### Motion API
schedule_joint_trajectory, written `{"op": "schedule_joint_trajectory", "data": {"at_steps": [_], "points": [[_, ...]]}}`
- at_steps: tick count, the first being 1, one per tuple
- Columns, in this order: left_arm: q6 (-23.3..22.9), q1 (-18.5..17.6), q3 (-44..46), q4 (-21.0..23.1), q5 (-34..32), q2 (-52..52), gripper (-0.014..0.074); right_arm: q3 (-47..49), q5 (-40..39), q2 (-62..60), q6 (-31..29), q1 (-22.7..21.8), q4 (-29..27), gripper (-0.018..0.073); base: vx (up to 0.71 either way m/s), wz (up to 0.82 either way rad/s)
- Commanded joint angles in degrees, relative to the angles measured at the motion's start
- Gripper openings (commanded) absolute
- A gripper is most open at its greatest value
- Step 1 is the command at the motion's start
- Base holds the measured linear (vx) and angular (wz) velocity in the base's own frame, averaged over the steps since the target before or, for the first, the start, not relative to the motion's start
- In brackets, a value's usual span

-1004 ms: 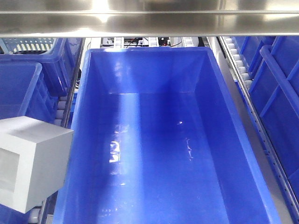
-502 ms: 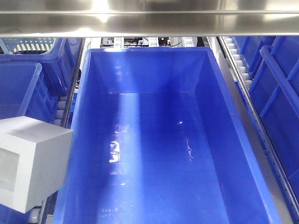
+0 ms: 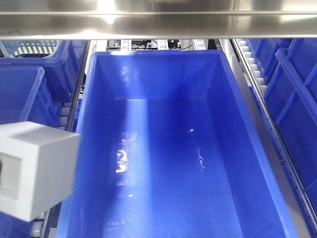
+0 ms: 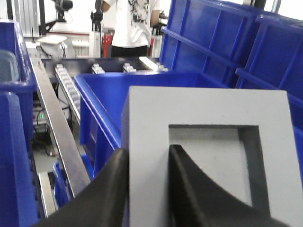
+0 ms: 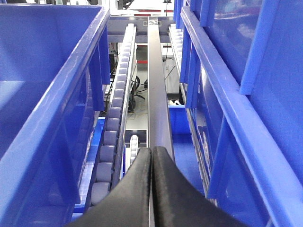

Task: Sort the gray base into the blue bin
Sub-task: 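Lower the gray block into the blue bin with the left gripper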

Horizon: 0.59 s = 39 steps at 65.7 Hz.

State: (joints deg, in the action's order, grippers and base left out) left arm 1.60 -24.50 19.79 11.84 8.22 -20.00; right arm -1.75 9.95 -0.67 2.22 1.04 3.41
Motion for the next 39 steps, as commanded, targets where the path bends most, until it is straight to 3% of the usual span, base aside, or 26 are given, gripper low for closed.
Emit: {"op": "schedule_joint_trajectory", "data": {"at_steps": [1, 22, 39], "points": [[-0.73, -0.35, 3.51, 1.56, -6.74, -3.75, 0.0, -0.83, -4.26, -0.66, -0.31, -0.26, 0.35, -0.0009, 0.0, 0.0], [-0.73, -0.5, 13.46, 4.03, -6.92, -21.26, 0.0, -0.83, -4.26, -0.66, -0.31, -0.26, 0.35, -0.0009, 0.0, 0.0], [-0.14, -8.92, 20.2, 3.81, -11.93, -34.81, 0.0, -0.83, -4.26, -0.66, -0.31, -0.26, 0.35, -0.0009, 0.0, 0.0]]}}
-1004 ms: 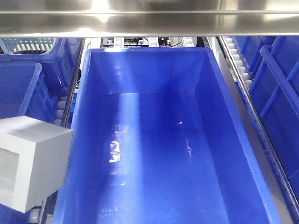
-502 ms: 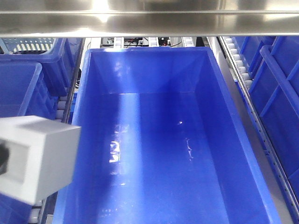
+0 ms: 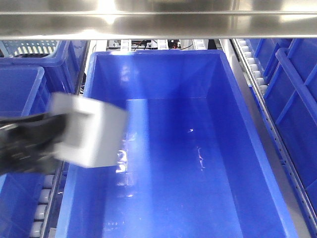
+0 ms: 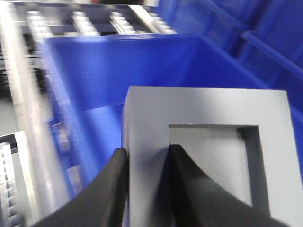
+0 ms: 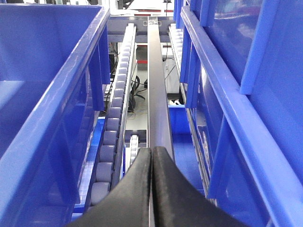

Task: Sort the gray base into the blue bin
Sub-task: 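Lower the gray block into the blue bin with the left gripper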

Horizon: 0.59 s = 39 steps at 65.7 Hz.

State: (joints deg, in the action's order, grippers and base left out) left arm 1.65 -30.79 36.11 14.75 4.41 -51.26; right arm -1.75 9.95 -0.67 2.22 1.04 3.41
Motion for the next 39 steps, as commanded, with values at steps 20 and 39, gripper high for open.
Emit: {"op": "schedule_joint_trajectory", "data": {"at_steps": [20, 39], "points": [[-0.19, -7.65, 15.3, 0.4, -8.99, -21.55, 0.0004, -0.83, -4.26, -0.66, -0.31, -0.26, 0.35, -0.0009, 0.0, 0.0], [-0.19, -7.65, 26.04, 0.45, -3.28, -34.09, 0.0004, -0.83, -4.26, -0.66, -0.31, -0.26, 0.35, -0.0009, 0.0, 0.0]]}}
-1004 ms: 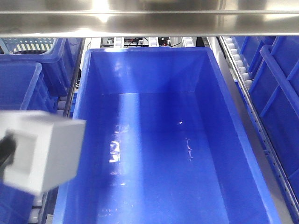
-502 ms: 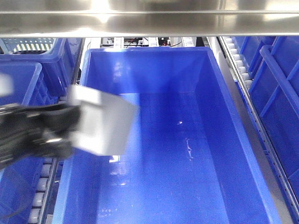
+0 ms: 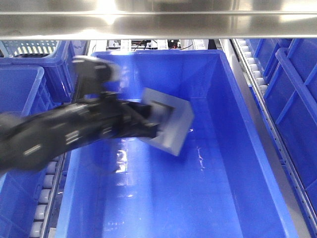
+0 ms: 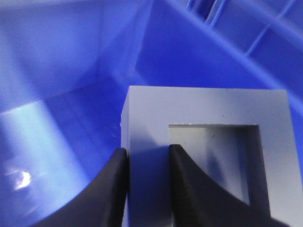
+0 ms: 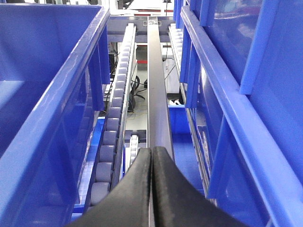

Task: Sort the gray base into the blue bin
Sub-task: 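Lower the gray block into the blue bin with the left gripper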

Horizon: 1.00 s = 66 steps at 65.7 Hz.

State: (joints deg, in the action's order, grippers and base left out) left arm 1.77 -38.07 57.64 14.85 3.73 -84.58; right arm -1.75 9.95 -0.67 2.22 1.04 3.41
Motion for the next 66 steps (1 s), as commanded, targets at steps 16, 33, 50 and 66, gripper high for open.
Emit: {"op": "schedule_joint_trajectory", "data": {"at_steps": [16, 33, 50, 66], "points": [[-0.32, -0.37, 9.23, 0.34, -0.32, -8.96, 0.0013, -0.83, -4.26, -0.66, -0.31, -0.26, 0.35, -0.0009, 0.0, 0.0], [-0.32, -0.37, 9.93, 0.29, 2.21, -14.06, 0.0027, -0.83, -4.26, -0.66, -0.31, -0.26, 0.35, -0.0009, 0.0, 0.0], [-0.32, -0.37, 9.93, -4.45, 5.21, -16.5, 0.0096, -0.83, -4.26, -0.66, -0.31, -0.26, 0.35, -0.0009, 0.0, 0.0], [-0.78, -0.37, 9.93, -4.05, 5.51, -16.49, 0.0288, -0.83, -4.26, -0.66, -0.31, -0.26, 0.35, -0.0009, 0.0, 0.0]]}}
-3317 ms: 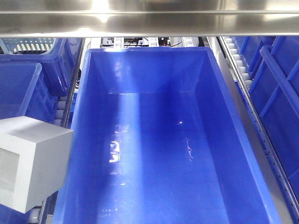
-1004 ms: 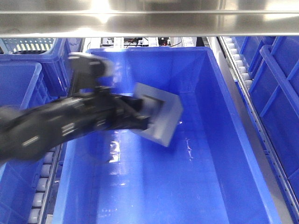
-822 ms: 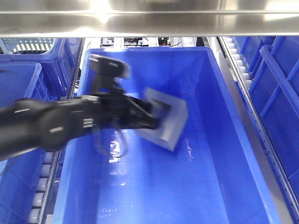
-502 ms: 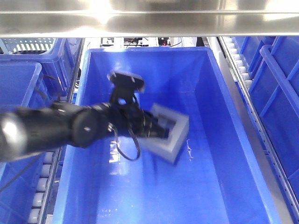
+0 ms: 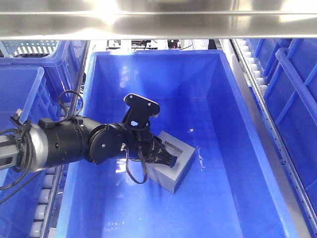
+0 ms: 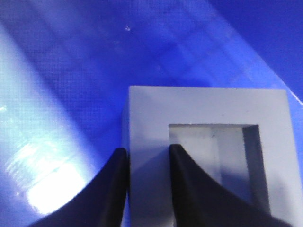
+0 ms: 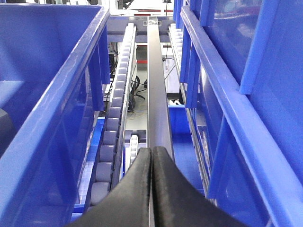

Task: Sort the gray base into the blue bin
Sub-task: 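Lower the gray block into the blue bin with the left gripper, then open the left gripper and withdraw it from the bin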

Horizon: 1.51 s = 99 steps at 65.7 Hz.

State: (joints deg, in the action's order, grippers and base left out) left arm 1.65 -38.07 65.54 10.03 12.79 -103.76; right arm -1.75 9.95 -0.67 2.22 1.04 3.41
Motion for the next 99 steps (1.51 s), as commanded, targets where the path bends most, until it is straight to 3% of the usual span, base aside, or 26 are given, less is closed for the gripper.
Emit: {"op": "schedule_joint_trajectory", "data": {"at_steps": [1, 12, 35, 56, 99], "points": [[-0.65, -0.37, 2.03, 0.91, -3.56, 2.69, 0.03, -0.83, -4.26, -0.66, -0.31, -0.26, 0.35, -0.0009, 0.0, 0.0], [-0.65, -0.37, 2.03, 1.19, -3.34, 4.38, 0.0386, -0.83, -4.26, -0.66, -0.31, -0.26, 0.35, -0.0009, 0.0, 0.0], [-0.08, -0.37, -2.59, 0.95, -4.09, 16.73, 0.0388, -0.83, -4.26, -0.66, -0.31, -0.26, 0.35, -0.0009, 0.0, 0.0], [4.33, -0.37, -14.77, 0.68, -4.58, 33.94, 0.0388, -0.83, -4.26, -0.66, -0.31, -0.26, 0.35, -0.0009, 0.0, 0.0], [7.21, -0.37, -40.5, 0.89, -3.93, 78.03, 0.0387, -0.83, -4.26, -0.66, -0.31, -0.26, 0.35, -0.0009, 0.0, 0.0]]}}
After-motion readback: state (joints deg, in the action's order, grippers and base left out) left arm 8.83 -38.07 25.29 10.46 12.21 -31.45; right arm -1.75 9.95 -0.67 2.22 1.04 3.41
